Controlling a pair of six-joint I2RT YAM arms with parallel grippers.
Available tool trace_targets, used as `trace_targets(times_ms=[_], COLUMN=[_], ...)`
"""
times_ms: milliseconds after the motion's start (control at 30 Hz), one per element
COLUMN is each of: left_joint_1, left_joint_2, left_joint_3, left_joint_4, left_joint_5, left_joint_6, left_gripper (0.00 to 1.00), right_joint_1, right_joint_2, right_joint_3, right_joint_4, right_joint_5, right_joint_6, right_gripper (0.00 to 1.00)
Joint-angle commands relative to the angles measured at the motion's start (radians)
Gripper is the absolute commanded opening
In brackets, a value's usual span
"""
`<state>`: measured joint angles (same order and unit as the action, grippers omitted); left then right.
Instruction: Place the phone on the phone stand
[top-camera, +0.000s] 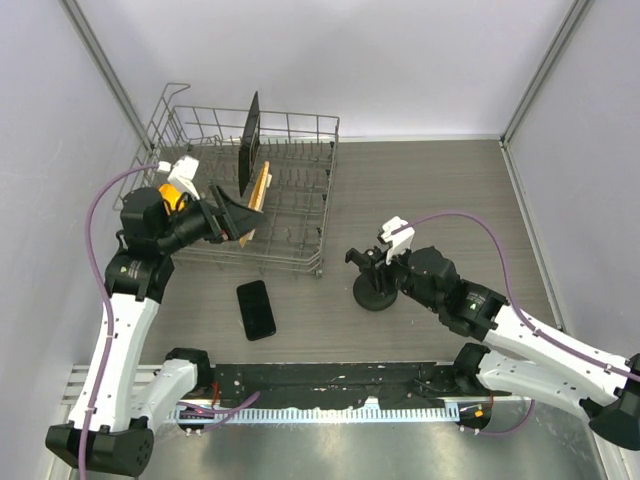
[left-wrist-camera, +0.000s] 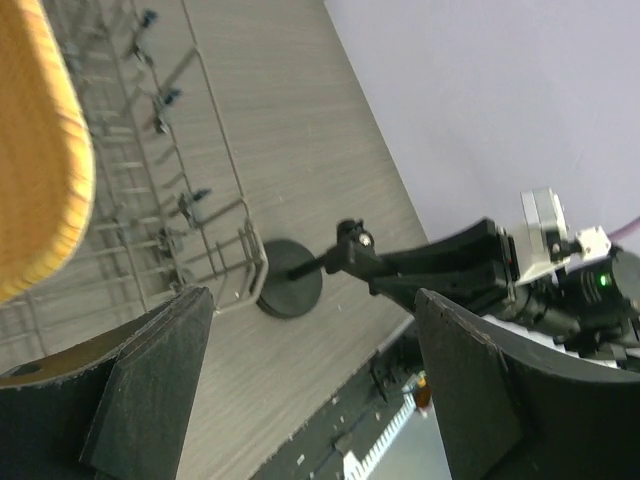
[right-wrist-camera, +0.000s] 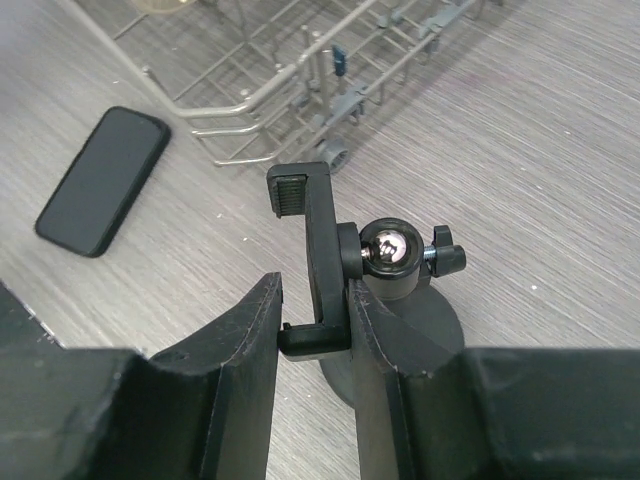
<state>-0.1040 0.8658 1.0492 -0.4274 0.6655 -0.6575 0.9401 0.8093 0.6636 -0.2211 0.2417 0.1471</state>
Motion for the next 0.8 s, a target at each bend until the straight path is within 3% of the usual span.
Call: trace_targets(times_ms=[0, 167, 300, 367, 533, 700, 767], left_joint_1=[-0.083, -0.329, -0.511, -0.601, -0.697, -0.711, -0.711], left_joint_2=[0.03, 0.082, 0.104, 0.098, 0.087, 0.105, 0.104], left_joint_3=[-0.011, 0.003, -0.011, -0.02, -0.054, -0.071, -0.077], left_joint_4=[-0.06, -0.207, -0.283, -0.292, -0.309, -0.414, -0.444], left_joint_5=[0.059, -0.2, -0.405, -0.461, -0.515, -0.59, -0.635], left_joint_6=[0.067, 0.121, 0.127, 0.127, 0.114, 0.116, 0.108], left_gripper=[0.88, 0.88, 0.87, 0.88, 0.88, 0.84, 0.84], right_joint_1=[-0.061, -0.066, -0.067, -0.066, -0.067, -0.067, -0.067], right_joint_2=[0.016, 0.071, 0.039, 0.016, -0.025, -0.015, -0.004], right_joint_3=[0.047, 0.05, 0.044, 0.033, -0.002, 0.039, 0.062], right_joint_4=[0.066, 0.066, 0.057, 0.058, 0.075, -0.006, -0.044], right_joint_5=[-0.303, -0.34, -0.271, -0.249, -0.193, -0.122, -0.092], right_joint_6=[-0.072, -0.081, -0.077, -0.075, -0.057, -0.014, 0.014], right_gripper=[0.0, 0.0, 0.01, 0.01, 0.01, 0.19, 0.36])
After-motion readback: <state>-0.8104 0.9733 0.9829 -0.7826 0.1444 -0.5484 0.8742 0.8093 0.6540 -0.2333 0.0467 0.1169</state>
